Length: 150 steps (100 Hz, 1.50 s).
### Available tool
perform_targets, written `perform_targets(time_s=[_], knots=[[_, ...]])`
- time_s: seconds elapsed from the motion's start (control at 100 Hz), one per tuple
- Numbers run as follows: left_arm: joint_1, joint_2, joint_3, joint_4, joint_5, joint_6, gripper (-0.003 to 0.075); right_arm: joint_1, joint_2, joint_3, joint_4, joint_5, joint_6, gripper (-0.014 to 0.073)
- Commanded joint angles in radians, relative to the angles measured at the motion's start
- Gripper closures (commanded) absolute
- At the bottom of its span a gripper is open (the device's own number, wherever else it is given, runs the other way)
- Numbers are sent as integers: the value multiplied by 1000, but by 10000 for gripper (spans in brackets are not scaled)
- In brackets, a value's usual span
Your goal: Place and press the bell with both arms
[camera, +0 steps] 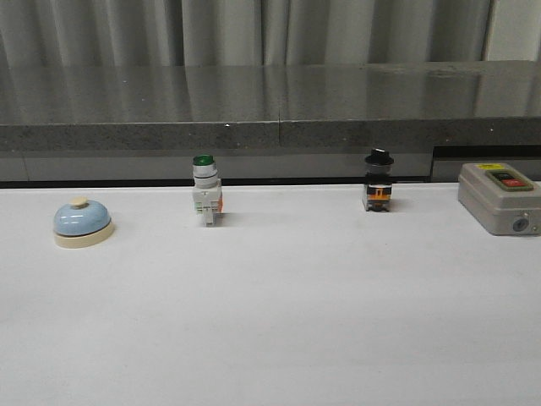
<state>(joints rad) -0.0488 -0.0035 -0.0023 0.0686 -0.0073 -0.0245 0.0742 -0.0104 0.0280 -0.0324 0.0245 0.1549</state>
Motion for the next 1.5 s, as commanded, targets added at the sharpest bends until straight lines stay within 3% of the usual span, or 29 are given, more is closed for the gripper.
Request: perform_targets(time_s=[0.0, 0.46, 0.66, 0.94, 1.26, 1.49], knots=[[0, -32, 55, -5, -73, -3, 741, -8, 6, -19, -2, -72, -4, 658], [0, -32, 49, -13, -107, -3, 741, -8, 6, -19, -2, -72, -4, 658], [0, 28, -60, -36, 103, -3, 741, -8, 6, -19, -2, -72, -4, 658], [0, 313, -311, -119, 138, -5, 741, -8, 6, -19, -2, -72, -4, 658], [0, 674, -684, -140, 551, -5, 741, -8, 6, -19, -2, -72, -4, 658], [0, 848, -803, -140, 646, -5, 741, -8, 6, -19, -2, -72, -4, 658]])
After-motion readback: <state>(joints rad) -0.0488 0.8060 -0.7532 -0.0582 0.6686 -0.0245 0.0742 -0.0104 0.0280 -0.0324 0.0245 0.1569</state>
